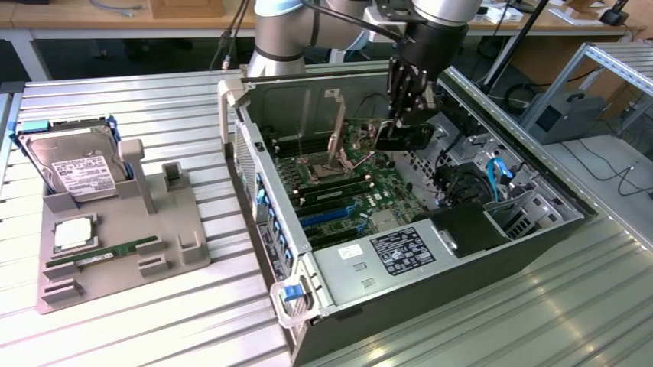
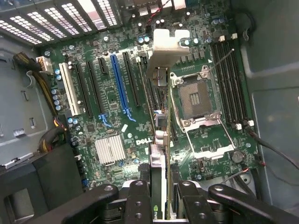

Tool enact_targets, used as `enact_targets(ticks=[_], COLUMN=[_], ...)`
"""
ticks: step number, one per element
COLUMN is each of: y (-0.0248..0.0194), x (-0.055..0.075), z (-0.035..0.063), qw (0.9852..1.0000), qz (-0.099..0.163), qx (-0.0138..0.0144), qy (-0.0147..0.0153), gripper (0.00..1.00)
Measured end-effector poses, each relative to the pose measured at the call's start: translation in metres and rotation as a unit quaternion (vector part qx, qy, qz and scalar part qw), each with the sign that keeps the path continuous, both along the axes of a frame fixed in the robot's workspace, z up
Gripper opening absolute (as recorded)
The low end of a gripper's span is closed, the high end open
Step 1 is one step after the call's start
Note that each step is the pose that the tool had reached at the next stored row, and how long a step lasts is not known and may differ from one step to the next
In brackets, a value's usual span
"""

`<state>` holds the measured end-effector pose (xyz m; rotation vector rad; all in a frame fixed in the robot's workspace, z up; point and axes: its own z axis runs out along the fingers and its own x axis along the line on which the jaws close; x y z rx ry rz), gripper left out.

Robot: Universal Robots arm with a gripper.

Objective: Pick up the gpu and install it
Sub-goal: 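Insert the gpu into the slot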

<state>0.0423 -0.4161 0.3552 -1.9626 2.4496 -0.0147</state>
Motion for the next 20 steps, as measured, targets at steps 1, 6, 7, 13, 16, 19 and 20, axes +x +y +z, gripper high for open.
enact_targets(ticks=[1, 6, 7, 13, 16, 19, 20], y=[0.0, 0.0, 0.0, 0.0, 0.0, 0.0, 0.0], x=[0.0, 0.0, 0.0, 0.0, 0.0, 0.0, 0.0], z=[0.0, -0.0001, 0.0, -0.0001, -0.0001, -0.0001, -0.0001], qw=[1.0, 0.999, 0.9987, 0.9966, 0.9949, 0.9948, 0.9948], qz=[0.006, 0.044, 0.05, 0.083, 0.101, 0.102, 0.102], qx=[0.0, 0.0, 0.0, 0.0001, 0.0, 0.0, 0.0], qy=[0.0, 0.0, 0.0, 0.0, 0.0, 0.0, 0.0], gripper=[0.27, 0.27, 0.27, 0.27, 0.27, 0.27, 0.27])
